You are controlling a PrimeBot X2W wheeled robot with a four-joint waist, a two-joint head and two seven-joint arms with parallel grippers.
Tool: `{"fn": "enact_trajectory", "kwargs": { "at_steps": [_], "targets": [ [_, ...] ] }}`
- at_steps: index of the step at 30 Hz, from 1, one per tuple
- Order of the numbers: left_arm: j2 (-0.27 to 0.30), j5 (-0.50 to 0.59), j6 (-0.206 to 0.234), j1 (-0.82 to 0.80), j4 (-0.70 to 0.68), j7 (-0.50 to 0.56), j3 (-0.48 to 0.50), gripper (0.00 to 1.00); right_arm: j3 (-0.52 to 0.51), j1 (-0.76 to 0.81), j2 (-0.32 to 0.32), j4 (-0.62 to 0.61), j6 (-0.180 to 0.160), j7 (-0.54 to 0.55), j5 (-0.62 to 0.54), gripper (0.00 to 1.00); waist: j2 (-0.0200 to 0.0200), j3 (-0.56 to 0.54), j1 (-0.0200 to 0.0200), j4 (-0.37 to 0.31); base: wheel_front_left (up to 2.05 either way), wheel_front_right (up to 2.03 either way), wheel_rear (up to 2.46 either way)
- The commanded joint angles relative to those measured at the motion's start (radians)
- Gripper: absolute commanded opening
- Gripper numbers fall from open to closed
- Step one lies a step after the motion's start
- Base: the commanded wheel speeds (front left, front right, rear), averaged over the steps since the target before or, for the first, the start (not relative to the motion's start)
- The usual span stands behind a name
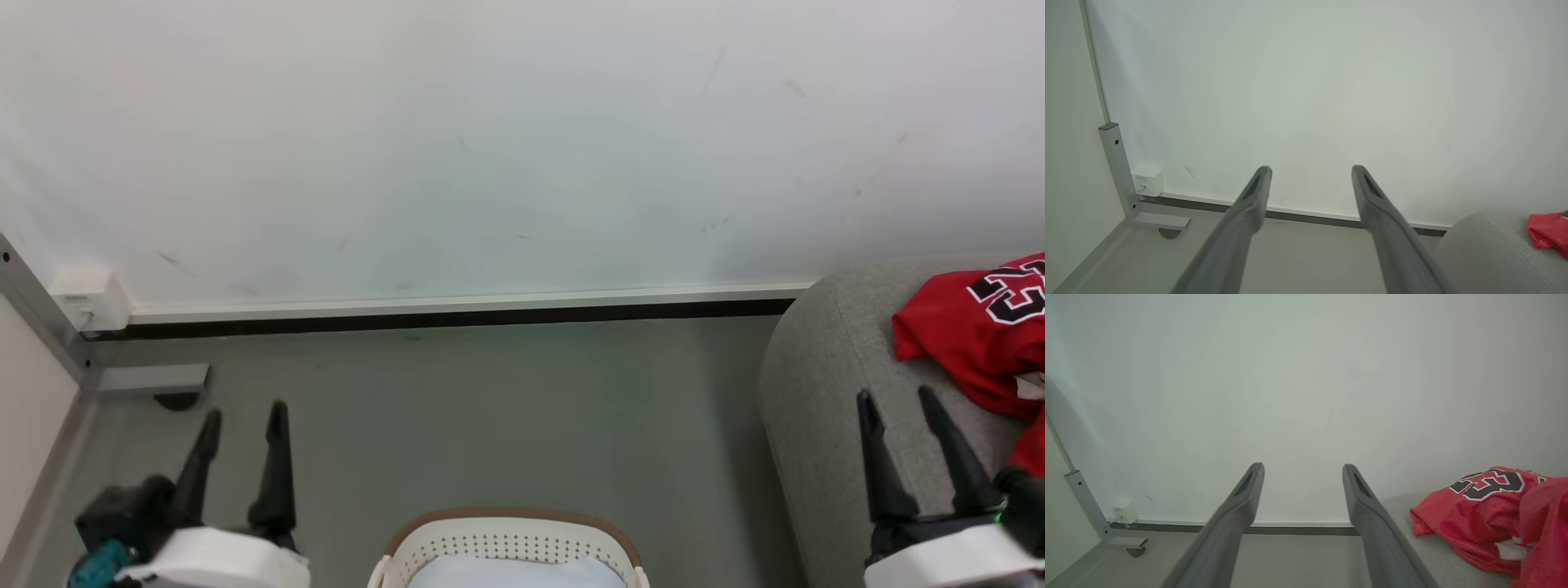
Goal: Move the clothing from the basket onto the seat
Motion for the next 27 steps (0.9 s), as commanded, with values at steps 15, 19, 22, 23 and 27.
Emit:
{"fn": "enact_trajectory", "kwargs": {
  "at_steps": [15,19,22,23,27],
  "targets": [
    [-0.197,0.213,-0.17,0.112,0.074,0.0,0.181,1.0,0.032,0.035,0.105,0.048,-0.002,-0.065,-0.077,1.0,0.0,0.0,0.0002,-0.015,0.0,0.0,0.0],
    [-0.222,0.246,-0.202,0.112,0.088,0.0,0.212,1.0,0.038,0.034,0.105,0.053,-0.002,-0.068,-0.077,1.0,0.0,0.003,0.0002,-0.015,0.0,0.0,0.0],
    [-0.239,0.262,-0.221,0.114,0.099,0.0,0.232,1.0,0.041,0.032,0.108,0.054,-0.002,-0.07,-0.075,1.0,0.0,0.005,0.0002,-0.017,0.0,0.0,0.0],
    [-0.244,0.265,-0.227,0.114,0.102,0.0,0.237,1.0,0.041,0.032,0.108,0.055,-0.002,-0.07,-0.074,1.0,0.0,0.005,0.0002,-0.018,0.0,0.0,0.0],
    [-0.262,0.283,-0.25,0.114,0.111,0.0,0.26,1.0,0.046,0.035,0.11,0.055,-0.002,-0.069,-0.072,1.0,0.0,0.005,0.0002,-0.019,0.0,0.0,0.0]
  ]
}}
